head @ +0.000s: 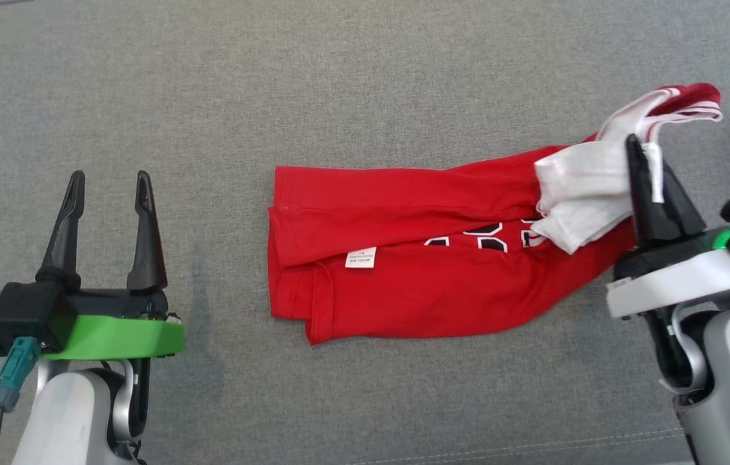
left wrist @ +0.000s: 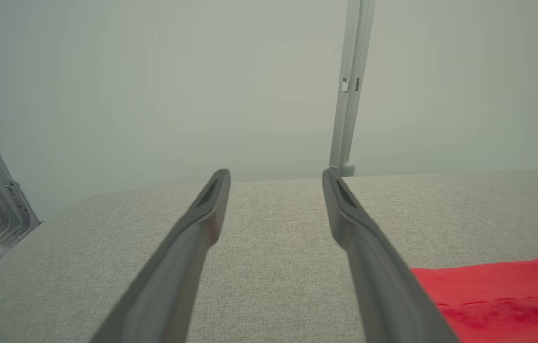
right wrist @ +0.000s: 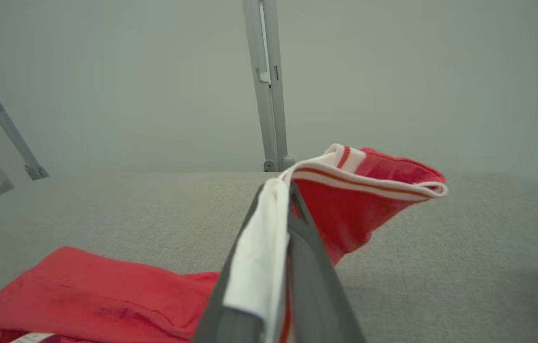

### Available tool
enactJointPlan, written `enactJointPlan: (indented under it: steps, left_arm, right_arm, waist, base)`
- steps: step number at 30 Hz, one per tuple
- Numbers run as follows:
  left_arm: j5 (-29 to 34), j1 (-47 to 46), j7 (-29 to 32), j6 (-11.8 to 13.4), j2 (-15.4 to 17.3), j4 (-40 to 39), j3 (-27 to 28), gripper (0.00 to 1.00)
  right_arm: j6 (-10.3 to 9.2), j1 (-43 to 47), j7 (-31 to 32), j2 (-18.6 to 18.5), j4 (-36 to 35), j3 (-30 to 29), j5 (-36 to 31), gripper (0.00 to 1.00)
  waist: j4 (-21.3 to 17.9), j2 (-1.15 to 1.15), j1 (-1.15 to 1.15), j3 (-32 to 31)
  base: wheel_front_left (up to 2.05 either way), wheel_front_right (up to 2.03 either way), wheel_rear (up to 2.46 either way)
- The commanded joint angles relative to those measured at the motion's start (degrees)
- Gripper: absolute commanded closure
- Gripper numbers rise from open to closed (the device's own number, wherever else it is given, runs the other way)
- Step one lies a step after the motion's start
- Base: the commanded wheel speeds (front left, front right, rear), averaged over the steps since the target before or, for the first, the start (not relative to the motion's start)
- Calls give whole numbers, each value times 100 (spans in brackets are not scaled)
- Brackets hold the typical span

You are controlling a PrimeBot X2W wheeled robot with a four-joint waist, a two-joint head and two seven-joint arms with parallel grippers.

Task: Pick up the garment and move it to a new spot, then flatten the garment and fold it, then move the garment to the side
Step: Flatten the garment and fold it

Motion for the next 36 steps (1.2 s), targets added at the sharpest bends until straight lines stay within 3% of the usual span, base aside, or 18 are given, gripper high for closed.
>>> enactJointPlan:
  steps: [1,5,6,12,20,28,29,30,31,36]
  left_arm:
    - [55,-10,-13,-25,7,8,-16,0]
    - [46,-102,-13,-62,-11,55,-84,0]
    - [46,-102,-13,-62,-11,55,-84,0]
    - [48,-218,-13,-96,-113,142,-186,0]
    - [88,-317,-13,-164,-243,233,-221,0]
    - [158,-399,-13,-229,-344,285,-195,0]
    - [163,-406,-13,-248,-353,298,-196,0]
    - [174,-412,-13,-263,-364,313,-194,0]
    - [191,-424,-13,-267,-372,328,-193,0]
    - [243,-441,-13,-287,-397,367,-158,0]
  right_arm:
    - [-9,-10,127,104,-219,165,-80,100]
    - [-6,-231,489,614,-641,1165,-38,100]
    - [-6,-231,489,614,-641,1165,-38,100]
    - [-6,-515,336,1044,9,2054,251,100]
    - [-5,-942,-169,1142,1242,2980,771,100]
    - [-5,-1423,-507,1144,1954,3498,1284,100]
    - [-5,-1482,-529,1148,1994,3574,1317,72]
    - [-4,-1530,-547,1150,1992,3639,1374,18]
    - [-4,-1567,-570,1149,1969,3697,1416,0]
    - [-4,-1677,-625,1145,1606,3819,1283,0]
  waist:
    - [10,0,0,-13]
    - [66,0,0,-16]
    - [66,0,0,-16]
    - [310,0,0,47]
    - [559,0,0,215]
    - [564,0,0,387]
    - [557,0,0,395]
    - [552,0,0,401]
    - [543,0,0,405]
    - [459,0,0,370]
  base:
    - [0,0,0]
    - [0,0,0]
    - [0,0,0]
    - [0,0,0]
    - [0,0,0]
    - [0,0,0]
    - [0,0,0]
    - [0,0,0]
    - [0,0,0]
    - [0,0,0]
